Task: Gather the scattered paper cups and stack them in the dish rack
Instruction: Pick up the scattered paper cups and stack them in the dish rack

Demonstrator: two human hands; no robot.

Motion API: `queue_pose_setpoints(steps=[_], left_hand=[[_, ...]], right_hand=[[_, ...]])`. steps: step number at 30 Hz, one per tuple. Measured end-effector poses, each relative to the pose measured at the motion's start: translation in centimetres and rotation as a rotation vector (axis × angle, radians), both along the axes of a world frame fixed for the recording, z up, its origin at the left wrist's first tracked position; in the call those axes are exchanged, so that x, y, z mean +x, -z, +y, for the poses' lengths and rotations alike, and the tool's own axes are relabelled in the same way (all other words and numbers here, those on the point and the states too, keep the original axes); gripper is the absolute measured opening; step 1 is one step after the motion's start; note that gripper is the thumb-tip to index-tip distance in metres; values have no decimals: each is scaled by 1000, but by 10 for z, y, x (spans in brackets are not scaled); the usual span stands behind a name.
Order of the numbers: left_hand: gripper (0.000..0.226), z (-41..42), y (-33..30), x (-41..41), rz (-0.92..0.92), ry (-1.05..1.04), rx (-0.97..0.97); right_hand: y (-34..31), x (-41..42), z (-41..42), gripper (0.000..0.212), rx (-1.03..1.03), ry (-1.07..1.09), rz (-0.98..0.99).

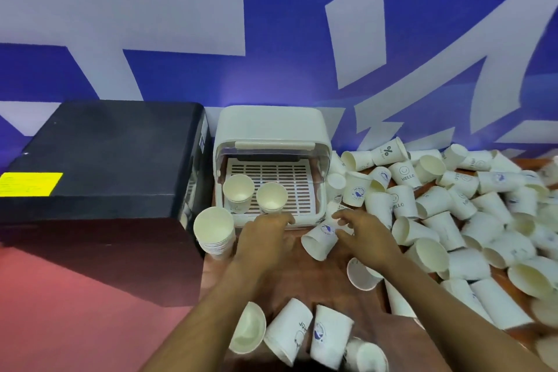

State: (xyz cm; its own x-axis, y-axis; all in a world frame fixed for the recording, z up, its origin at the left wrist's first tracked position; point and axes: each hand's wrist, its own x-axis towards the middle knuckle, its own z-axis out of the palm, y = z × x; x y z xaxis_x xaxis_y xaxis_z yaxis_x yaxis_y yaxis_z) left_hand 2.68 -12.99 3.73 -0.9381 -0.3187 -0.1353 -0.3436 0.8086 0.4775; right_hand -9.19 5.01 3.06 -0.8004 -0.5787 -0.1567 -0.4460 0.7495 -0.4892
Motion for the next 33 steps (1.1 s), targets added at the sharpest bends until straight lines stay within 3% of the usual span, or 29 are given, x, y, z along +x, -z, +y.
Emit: queue_pose_setpoints(steps=[7, 15, 20, 30, 33], left_hand=[[36, 29, 21, 6, -134, 24, 85], [38, 64, 33, -21, -279, -109, 54], [43, 82, 49, -35, -421, -138, 26], [46, 94, 64, -57, -406, -374, 112], [40, 93, 71, -63, -378, -463, 248]], right_hand=[[8, 7, 45, 40, 180, -2, 23], [23, -15, 67, 64, 552, -315, 66], [47, -16, 71, 61, 552, -361, 48], [57, -31, 77, 63, 527, -457, 43], [59, -36, 78, 59, 518, -474, 24]])
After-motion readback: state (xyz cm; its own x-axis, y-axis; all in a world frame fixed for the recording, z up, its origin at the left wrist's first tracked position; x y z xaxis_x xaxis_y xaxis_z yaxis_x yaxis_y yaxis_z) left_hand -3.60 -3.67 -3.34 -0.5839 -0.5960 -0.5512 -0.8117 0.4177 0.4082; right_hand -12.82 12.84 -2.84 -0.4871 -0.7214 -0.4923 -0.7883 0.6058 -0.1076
